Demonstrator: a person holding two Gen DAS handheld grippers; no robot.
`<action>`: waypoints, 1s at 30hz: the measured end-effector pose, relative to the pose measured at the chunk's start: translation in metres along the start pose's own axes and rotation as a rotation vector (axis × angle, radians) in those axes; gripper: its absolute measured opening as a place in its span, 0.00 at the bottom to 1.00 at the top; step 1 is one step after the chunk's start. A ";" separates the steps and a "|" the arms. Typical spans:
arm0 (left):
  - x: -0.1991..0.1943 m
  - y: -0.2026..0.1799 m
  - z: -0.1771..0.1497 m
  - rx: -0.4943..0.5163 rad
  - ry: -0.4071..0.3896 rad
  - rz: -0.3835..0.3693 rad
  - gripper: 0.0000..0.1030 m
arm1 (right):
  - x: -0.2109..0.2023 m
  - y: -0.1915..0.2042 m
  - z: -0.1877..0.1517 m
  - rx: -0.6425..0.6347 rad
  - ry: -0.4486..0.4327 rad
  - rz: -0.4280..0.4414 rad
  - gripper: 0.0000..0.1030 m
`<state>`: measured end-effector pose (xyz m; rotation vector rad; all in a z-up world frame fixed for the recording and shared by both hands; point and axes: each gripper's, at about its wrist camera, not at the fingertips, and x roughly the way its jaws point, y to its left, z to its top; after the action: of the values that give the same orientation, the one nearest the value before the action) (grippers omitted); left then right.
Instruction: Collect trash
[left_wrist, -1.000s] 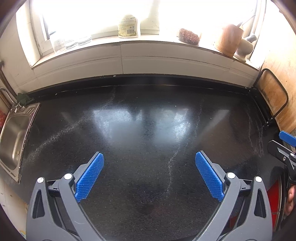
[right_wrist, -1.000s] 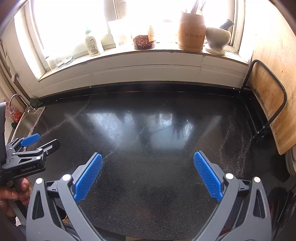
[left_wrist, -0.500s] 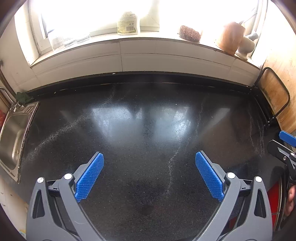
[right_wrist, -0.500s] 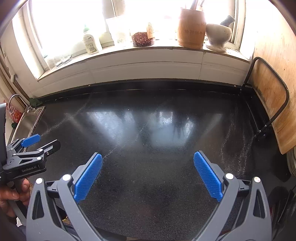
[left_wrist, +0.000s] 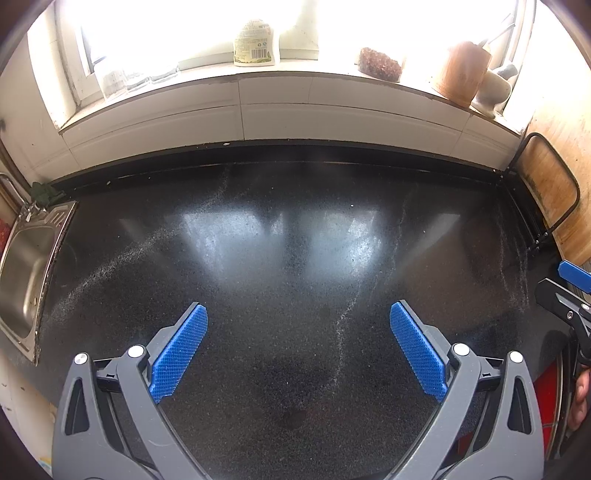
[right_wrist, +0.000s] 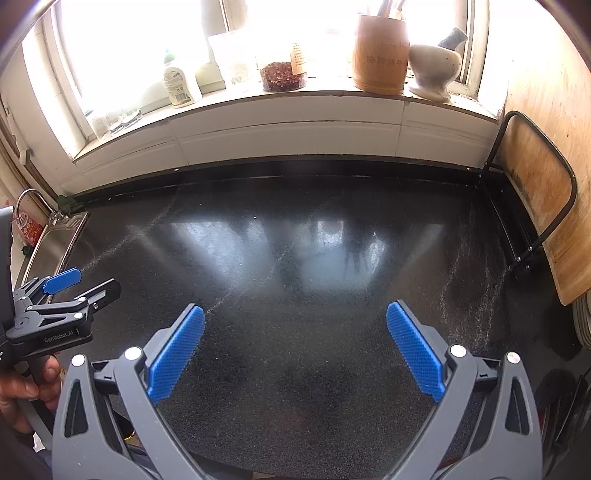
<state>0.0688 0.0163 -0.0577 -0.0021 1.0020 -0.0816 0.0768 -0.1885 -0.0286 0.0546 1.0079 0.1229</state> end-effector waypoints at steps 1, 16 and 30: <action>0.000 0.001 0.000 0.001 0.000 0.000 0.93 | 0.000 0.000 0.000 0.001 0.000 -0.001 0.93; -0.001 0.003 -0.001 -0.001 0.002 0.002 0.93 | 0.000 0.001 0.001 -0.003 -0.001 0.004 0.93; 0.000 0.005 -0.002 -0.001 0.005 0.002 0.93 | 0.002 0.001 0.002 0.001 0.002 0.005 0.93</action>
<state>0.0675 0.0209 -0.0590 -0.0016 1.0074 -0.0790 0.0795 -0.1877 -0.0289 0.0580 1.0101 0.1272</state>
